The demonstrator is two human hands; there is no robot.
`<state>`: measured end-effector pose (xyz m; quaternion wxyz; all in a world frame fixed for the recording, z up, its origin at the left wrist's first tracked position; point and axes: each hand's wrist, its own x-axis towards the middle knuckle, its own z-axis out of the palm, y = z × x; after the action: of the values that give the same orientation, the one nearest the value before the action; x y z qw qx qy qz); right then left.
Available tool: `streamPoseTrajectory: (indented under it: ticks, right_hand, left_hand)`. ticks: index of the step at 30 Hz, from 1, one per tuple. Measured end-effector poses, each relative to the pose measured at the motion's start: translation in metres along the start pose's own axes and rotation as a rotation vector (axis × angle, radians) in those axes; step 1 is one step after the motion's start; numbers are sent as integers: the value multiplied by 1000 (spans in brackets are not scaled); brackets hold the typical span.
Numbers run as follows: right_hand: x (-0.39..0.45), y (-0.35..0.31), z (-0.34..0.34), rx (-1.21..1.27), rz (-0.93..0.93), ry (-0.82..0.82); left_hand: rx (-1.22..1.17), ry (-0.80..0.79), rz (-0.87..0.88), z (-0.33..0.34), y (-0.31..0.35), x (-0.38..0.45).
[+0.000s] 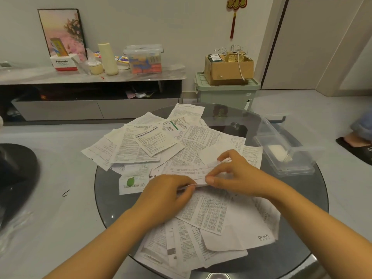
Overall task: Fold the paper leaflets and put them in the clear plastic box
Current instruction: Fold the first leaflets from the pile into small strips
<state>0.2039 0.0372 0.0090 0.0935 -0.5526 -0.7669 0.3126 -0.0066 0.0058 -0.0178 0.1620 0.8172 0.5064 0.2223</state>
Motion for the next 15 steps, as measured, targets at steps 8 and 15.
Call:
streamPoseTrajectory:
  ticks: [8, 15]
  right_hand:
    - [1, 9, 4, -35, 99, 65]
    - [4, 6, 10, -14, 136, 69]
  left_hand:
    - [-114, 121, -199, -1, -6, 8]
    - [141, 103, -139, 12, -12, 10]
